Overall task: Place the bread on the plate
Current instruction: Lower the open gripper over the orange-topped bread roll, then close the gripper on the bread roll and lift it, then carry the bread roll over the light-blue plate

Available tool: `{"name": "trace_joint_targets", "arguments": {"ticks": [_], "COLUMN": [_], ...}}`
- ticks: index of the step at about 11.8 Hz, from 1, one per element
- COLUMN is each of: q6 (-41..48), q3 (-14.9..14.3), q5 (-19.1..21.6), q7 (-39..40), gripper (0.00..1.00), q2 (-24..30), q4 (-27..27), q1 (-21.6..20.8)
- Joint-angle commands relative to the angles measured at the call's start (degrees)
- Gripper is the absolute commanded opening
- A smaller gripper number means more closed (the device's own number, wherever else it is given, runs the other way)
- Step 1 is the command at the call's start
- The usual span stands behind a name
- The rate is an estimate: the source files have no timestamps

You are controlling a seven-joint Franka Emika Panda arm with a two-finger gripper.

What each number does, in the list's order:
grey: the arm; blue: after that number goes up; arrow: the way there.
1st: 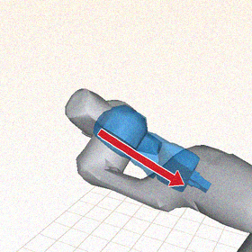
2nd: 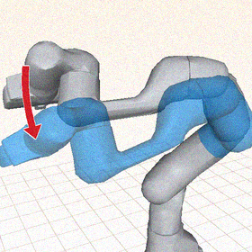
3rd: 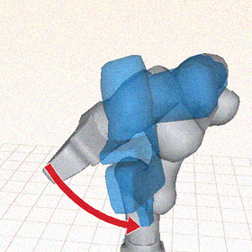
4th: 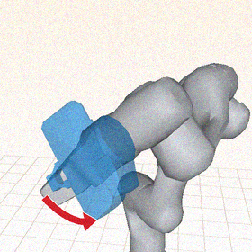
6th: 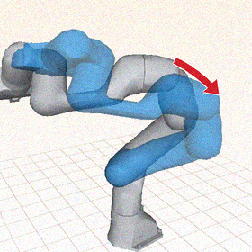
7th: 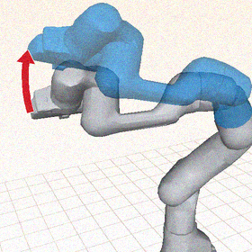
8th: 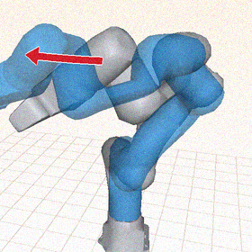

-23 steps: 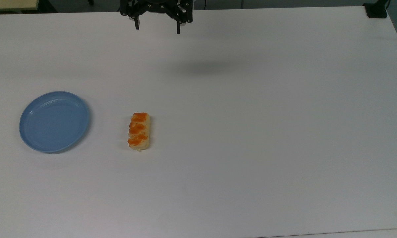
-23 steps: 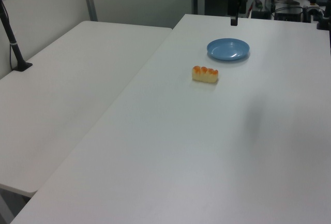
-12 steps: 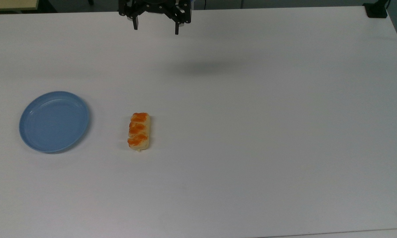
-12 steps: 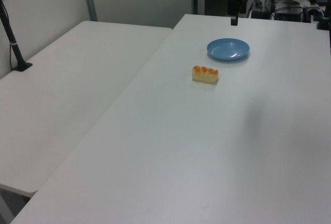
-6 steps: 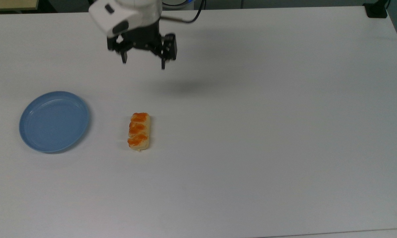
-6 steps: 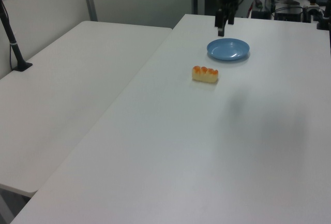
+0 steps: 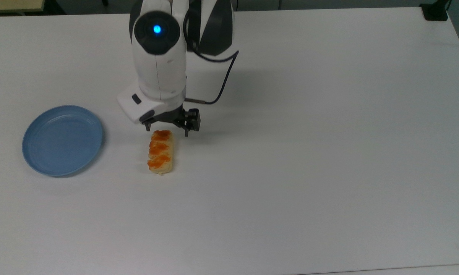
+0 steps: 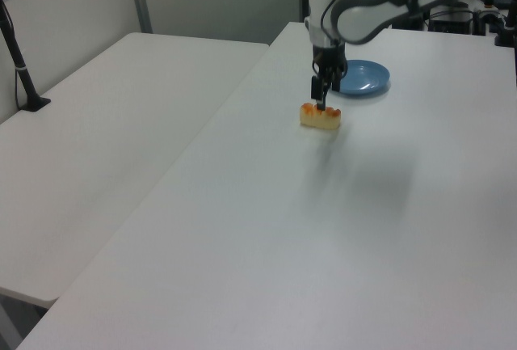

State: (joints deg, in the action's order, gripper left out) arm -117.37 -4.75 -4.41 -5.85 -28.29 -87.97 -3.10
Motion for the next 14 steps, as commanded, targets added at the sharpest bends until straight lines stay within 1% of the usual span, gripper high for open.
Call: {"name": "trace_joint_targets", "arguments": {"ticks": [1,2,4,5,7,8,9,10,11,12,13,14], "q6": [-3.30,-3.48,-7.85,-9.10,-9.11,-9.11,-9.02,-8.50,-7.71,-3.09,2.09,4.23], "q3": [0.35,0.36,0.44,0.44,0.53,1.05,1.15,1.15,1.06,0.54,0.36,0.36], "q5": [-0.07,0.02,0.10,0.19,0.28,0.19,0.19,0.19,0.28,0.11,0.10,-0.07], "q7": [0.93,0.93,0.32,0.14,0.14,0.14,0.40,0.83,1.01,3.28,7.82,10.57], "gripper": [1.00,1.00,1.00,0.85,0.62,0.52,0.40,0.36,0.36,0.36,0.36,0.36], "q2": [-2.99,-3.52,-5.01,-5.71,-5.98,-5.98,-5.90,-5.20,-3.28,-2.30,-2.38,-2.38], "q4": [0.79,0.70,0.52,0.61,0.70,0.70,0.79,0.96,1.57,2.71,6.37,7.80], "q1": [2.04,2.13,2.22,2.13,2.13,2.05,2.05,2.48,3.79,4.85,5.90,7.04]}}
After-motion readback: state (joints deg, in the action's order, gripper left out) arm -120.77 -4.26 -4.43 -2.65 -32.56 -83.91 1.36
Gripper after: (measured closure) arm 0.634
